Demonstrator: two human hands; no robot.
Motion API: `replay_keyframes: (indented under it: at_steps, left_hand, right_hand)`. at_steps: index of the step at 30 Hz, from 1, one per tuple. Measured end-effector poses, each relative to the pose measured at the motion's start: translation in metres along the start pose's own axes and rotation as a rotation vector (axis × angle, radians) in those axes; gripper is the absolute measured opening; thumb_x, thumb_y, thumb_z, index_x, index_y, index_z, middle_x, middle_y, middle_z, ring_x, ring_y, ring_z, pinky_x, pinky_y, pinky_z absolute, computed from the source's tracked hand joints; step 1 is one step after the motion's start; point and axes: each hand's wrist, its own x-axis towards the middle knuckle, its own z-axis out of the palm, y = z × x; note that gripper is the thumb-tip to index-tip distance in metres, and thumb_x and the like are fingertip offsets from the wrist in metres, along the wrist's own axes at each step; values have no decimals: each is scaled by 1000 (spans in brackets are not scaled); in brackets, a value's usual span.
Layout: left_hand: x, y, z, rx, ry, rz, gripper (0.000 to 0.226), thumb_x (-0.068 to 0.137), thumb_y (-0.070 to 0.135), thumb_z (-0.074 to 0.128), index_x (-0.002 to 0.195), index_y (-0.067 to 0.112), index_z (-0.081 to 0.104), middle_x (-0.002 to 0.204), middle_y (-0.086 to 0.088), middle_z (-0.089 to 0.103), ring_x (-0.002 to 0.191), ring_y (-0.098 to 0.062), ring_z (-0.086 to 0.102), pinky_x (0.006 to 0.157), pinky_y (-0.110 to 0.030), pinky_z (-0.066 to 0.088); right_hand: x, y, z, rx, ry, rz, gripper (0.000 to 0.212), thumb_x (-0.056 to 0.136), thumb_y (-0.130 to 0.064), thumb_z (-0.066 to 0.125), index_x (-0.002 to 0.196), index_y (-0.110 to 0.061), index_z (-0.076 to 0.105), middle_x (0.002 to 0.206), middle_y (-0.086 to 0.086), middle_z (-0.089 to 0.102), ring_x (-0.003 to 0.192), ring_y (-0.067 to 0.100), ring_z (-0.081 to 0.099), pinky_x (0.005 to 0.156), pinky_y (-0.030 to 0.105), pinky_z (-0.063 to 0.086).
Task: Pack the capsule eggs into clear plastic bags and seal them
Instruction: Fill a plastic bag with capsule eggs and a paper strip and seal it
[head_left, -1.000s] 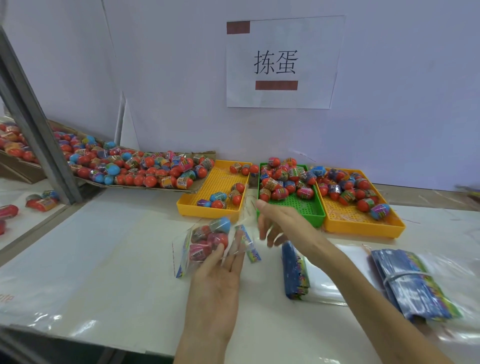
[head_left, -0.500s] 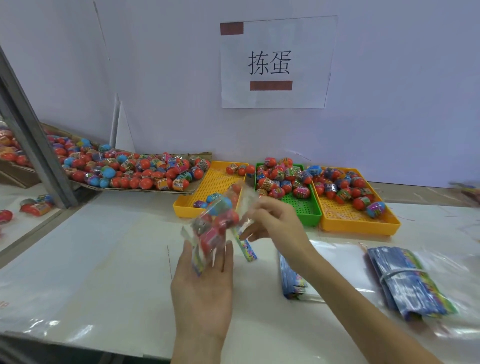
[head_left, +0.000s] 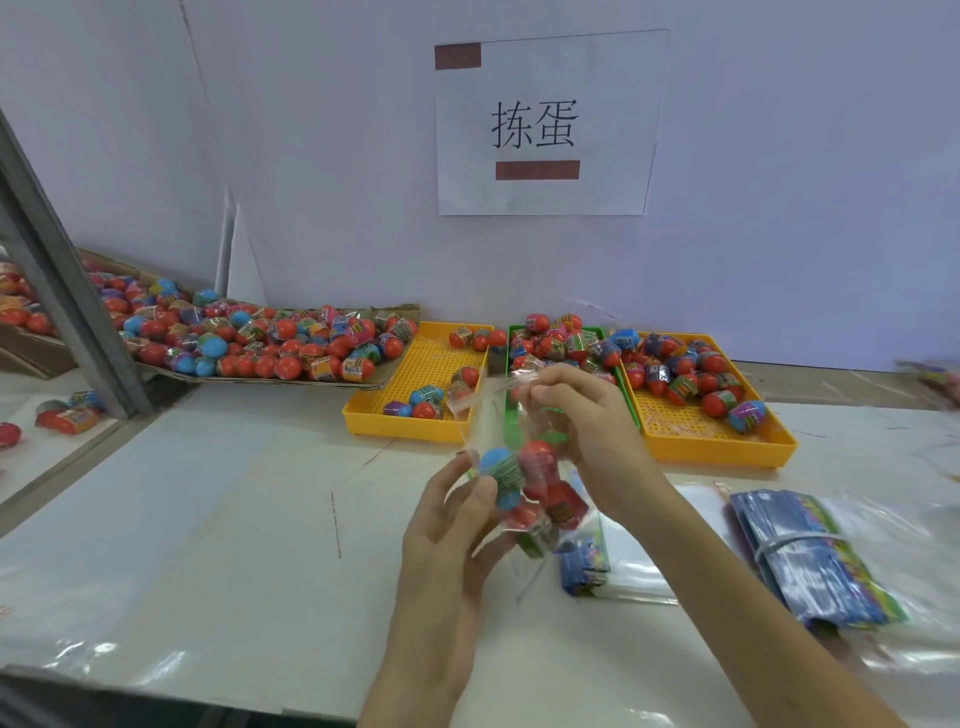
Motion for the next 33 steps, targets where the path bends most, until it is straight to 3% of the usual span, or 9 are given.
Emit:
replay_keyframes:
  at_steps: [7,11,13,15,19,21,26,30,33]
  left_hand:
    - [2,-3,-6,-50,247,91,19,78,27,70,90,16,80,102,-12,77,86,-18,75,63,-27,60]
    - [3,-3,-8,-68,387,95,16,96,18,62,100,11,76,100,-7,79,88,-16,76,64,-26,60]
    - [4,-3,-7,-58,436,105,16,97,19,62,100,13,77,99,-4,79,90,-16,76,67,-29,61]
    - [3,-3,-6,-58,464,102,16,97,21,63,99,15,78,98,-4,79,91,-17,76,75,-36,60]
    - [3,-4,-5,-21,457,116,18,97,20,64,91,19,81,94,-7,79,87,-19,77,64,-31,61]
    - [3,-5,-5,14,444,126,17,96,20,65,89,24,81,93,-7,79,89,-19,76,71,-33,60]
    - [2,-8,-4,149,434,204,19,94,22,67,88,35,78,85,1,78,85,-17,76,64,-25,58]
    - [0,-10,-2,279,426,294,25,98,19,64,89,38,77,81,4,78,81,-13,75,65,-23,58]
    - [-1,-11,0,419,436,369,26,97,15,64,85,35,75,79,11,77,79,-4,74,62,-11,53]
  right_hand:
    - [-7,1,6,-145,-216,23,31,97,-3,55,72,-16,69,61,8,59,49,18,55,37,25,44]
    - [-6,7,5,-263,-113,5,25,96,-6,56,71,-9,62,56,9,59,45,20,53,41,29,46]
    - [-5,12,3,-500,-35,-104,20,91,-10,64,71,-15,60,60,4,61,49,15,54,49,36,49]
    - [-6,16,5,-684,36,-274,19,83,-14,75,76,-22,58,66,-2,59,54,9,51,55,32,48]
    - [-9,18,10,-653,-39,-651,19,79,-7,77,81,-20,63,68,-9,53,64,11,49,61,21,42]
    - [-10,19,13,-686,-91,-717,14,80,-13,79,83,-22,69,71,-12,54,71,9,50,71,26,42]
    - [-12,24,18,-823,-215,-709,3,85,-26,78,86,-26,76,77,-16,59,79,0,47,76,32,39]
    - [-12,23,17,-798,-252,-667,4,86,-23,78,89,-25,77,79,-14,62,74,6,54,72,44,47]
    - [-12,23,17,-782,-277,-649,5,87,-19,76,91,-22,78,81,-10,64,73,9,57,69,43,51]
